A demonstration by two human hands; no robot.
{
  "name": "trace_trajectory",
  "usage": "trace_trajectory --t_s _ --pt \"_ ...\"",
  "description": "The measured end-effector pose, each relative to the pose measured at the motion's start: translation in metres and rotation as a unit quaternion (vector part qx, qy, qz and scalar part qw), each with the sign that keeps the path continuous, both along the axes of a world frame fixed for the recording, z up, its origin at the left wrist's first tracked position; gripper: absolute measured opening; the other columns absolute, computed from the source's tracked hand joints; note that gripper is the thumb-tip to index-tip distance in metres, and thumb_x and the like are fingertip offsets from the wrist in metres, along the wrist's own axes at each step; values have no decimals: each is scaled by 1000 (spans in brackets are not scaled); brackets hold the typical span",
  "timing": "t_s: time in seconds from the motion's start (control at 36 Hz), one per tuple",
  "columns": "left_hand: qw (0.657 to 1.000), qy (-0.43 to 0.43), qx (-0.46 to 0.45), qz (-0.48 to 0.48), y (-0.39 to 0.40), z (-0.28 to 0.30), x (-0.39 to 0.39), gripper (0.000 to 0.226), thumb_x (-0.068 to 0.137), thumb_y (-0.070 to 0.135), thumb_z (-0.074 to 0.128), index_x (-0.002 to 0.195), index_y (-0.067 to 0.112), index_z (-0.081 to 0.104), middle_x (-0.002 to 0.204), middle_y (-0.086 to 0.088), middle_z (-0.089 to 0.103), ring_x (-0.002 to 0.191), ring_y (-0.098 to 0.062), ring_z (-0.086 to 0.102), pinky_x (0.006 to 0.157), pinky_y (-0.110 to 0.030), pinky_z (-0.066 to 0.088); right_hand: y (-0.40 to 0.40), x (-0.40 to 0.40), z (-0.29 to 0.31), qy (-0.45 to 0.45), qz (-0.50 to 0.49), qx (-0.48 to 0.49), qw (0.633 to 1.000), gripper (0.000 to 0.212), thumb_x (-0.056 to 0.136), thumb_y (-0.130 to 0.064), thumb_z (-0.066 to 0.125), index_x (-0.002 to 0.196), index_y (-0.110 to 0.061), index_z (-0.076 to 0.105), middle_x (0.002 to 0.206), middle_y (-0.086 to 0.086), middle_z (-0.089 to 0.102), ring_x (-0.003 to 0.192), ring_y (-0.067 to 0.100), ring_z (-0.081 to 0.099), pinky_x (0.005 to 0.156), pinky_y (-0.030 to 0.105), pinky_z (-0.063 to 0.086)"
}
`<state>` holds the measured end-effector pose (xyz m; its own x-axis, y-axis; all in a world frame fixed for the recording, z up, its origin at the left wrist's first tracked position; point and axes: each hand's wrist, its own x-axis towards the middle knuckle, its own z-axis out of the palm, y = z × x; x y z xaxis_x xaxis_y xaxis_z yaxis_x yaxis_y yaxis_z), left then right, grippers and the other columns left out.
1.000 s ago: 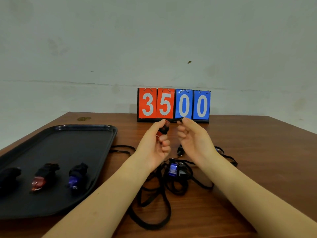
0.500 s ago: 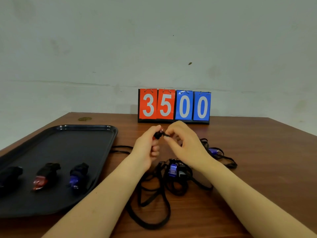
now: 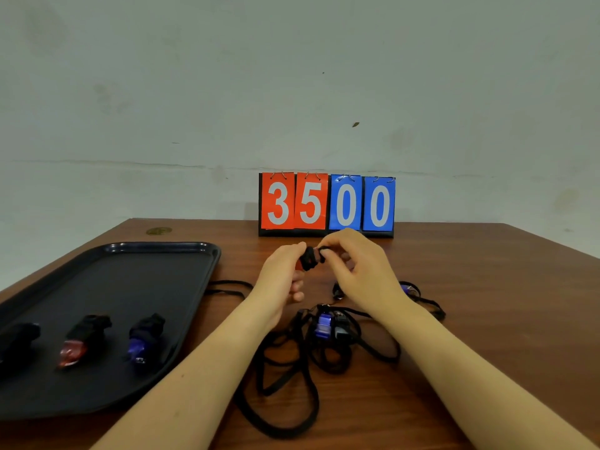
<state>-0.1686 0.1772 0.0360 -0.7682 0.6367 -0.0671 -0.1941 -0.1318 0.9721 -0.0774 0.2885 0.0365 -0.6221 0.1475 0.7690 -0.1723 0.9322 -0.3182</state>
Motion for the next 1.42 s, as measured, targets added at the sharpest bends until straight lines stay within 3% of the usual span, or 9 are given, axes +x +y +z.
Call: trace_trajectory --t_s 0.25,0.42,0.56,0.72,0.81,0.92,0.97,1.14,1.42 --pt "984 177 -19 15 1 -6 1 12 101 31 44 97 24 53 69 3 43 58 -9 39 50 -24 37 -6 -3 2 -20 5 -156 988 12 90 -15 63 95 -25 68 92 -14 65 88 -3 59 75 9 46" --pt "985 172 -11 33 4 -8 2 12 102 27 42 99 23 53 68 1 44 54 -10 41 54 -24 40 -3 -4 6 -44 51 -347 936 14 91 -12 61 96 -19 72 89 -3 72 76 7 68 77 19 55" --pt "991 127 36 15 3 -8 5 14 101 23 42 100 18 55 54 5 41 51 -8 40 53 -25 39 0 -2 9 -54 185 -542 818 19 92 -5 58 107 -1 69 102 12 72 93 18 68 77 22 54" --pt "993 38 112 -1 4 -8 9 19 102 20 40 108 12 57 50 5 40 50 -9 40 54 -25 39 0 -2 11 -72 252 -689 676 28 85 -12 66 111 -2 62 86 7 62 69 11 58 59 18 53" --pt "992 27 120 4 2 -7 9 18 101 19 41 106 13 58 51 4 41 51 -10 42 55 -26 40 2 -3 9 -67 239 -651 717 18 91 -11 60 106 0 64 79 6 62 64 9 57 56 17 51" --pt "994 94 61 13 1 -6 10 22 102 18 36 104 16 58 53 5 42 53 -10 44 54 -25 41 -1 -2 7 -77 61 -410 907 15 94 -16 57 93 -10 71 70 3 66 58 6 58 59 14 50" --pt "994 97 44 13 1 -4 10 23 102 20 37 105 19 60 54 3 43 55 -12 45 53 -25 40 -3 -3 7 -74 1 -307 949 15 95 -18 57 91 -17 71 67 0 67 51 2 58 58 10 48" --pt "994 97 47 2 1 -7 10 20 93 41 57 99 24 66 49 13 54 60 -11 52 61 -26 46 -6 -4 6 -59 14 -287 956 13 94 -20 57 92 -24 70 72 -4 70 56 3 62 62 11 50" --pt "991 -47 127 -5 1 -10 11 23 93 32 59 105 13 67 62 0 56 62 -11 53 64 -25 47 -13 -8 4 -42 48 -359 931 6 89 -14 65 93 -14 69 75 2 71 64 9 66 64 20 55"
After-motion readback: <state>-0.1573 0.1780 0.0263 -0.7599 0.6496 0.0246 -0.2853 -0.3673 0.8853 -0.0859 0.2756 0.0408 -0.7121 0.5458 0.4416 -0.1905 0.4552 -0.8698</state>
